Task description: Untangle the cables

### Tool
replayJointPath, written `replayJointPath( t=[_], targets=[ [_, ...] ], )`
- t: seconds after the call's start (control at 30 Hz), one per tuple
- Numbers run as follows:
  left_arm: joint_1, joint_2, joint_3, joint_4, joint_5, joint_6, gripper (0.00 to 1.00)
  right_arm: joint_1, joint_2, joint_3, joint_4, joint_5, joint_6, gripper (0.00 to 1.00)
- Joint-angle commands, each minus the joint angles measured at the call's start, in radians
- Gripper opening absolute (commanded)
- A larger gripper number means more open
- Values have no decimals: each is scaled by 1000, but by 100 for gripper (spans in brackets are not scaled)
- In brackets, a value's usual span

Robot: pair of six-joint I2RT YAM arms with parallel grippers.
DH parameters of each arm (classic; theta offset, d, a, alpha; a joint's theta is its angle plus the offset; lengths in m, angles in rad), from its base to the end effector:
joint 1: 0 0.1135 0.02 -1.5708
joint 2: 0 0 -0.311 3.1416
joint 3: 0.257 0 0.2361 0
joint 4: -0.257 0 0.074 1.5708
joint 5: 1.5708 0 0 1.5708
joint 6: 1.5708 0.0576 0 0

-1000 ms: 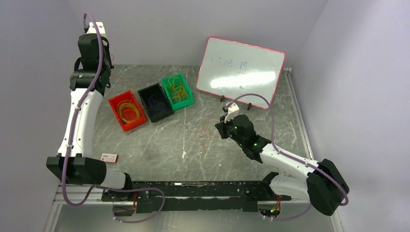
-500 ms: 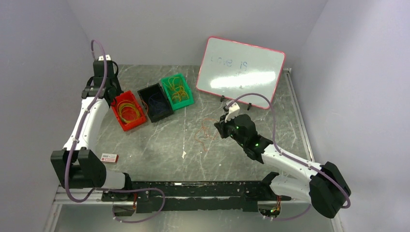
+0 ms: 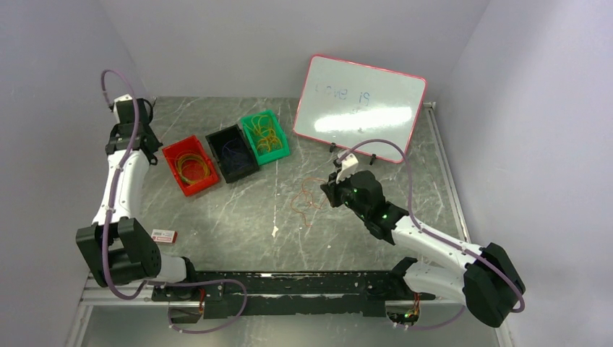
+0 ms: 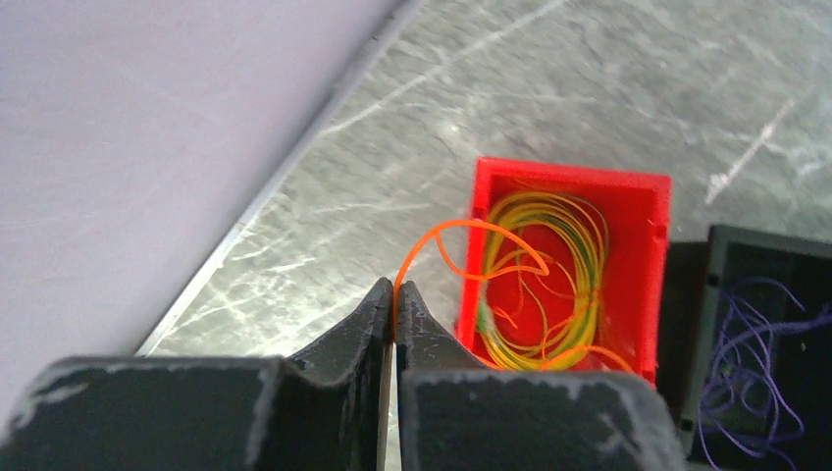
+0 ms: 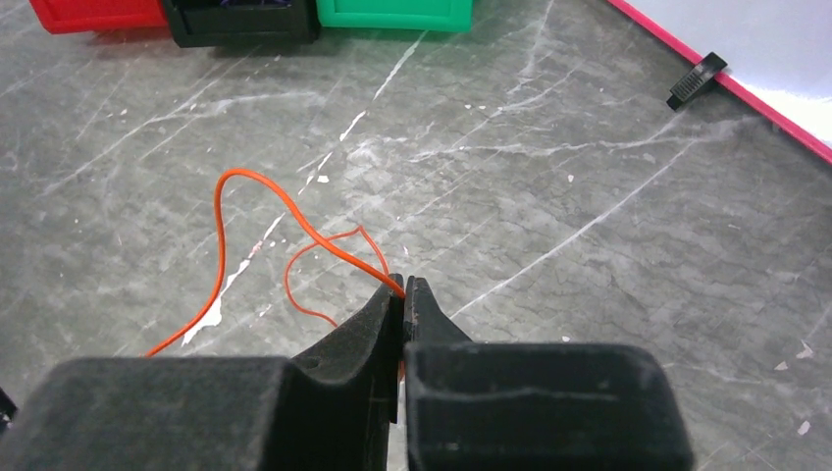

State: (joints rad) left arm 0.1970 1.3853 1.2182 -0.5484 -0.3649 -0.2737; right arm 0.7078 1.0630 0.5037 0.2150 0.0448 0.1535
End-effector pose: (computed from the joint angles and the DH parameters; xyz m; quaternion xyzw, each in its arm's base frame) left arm 0.2845 0.0777 0.3565 -0.2818 0.8526 0.1493 0.4139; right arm 0.1673 0.1398 0.2706 -0.2113 0.7899 0.2236 0.5305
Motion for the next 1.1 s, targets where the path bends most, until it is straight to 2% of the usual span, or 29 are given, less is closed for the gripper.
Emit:
replayJointPath(
  t=[0.0,0.13,0.3,0.7,0.93,1.07],
  targets=[
    [38,-33,28,47,-59,6,7,-3,8,37,-13,8,-2,10],
    [38,-26,26,64,-65,3,7,-2,-11,45,-18,4,-1,32],
    [38,-18,17,110,31,12,7,-3,-43,39,-17,11,-1,45],
    [37,41,-47,169,331,-51,7,-2,-51,27,15,-22,15,49],
    [36,40,-132,191,402,-84,7,-2,-44,27,27,-35,16,49],
    [37,41,-148,181,401,-84,7,-3,-13,37,112,-131,21,50]
  ],
)
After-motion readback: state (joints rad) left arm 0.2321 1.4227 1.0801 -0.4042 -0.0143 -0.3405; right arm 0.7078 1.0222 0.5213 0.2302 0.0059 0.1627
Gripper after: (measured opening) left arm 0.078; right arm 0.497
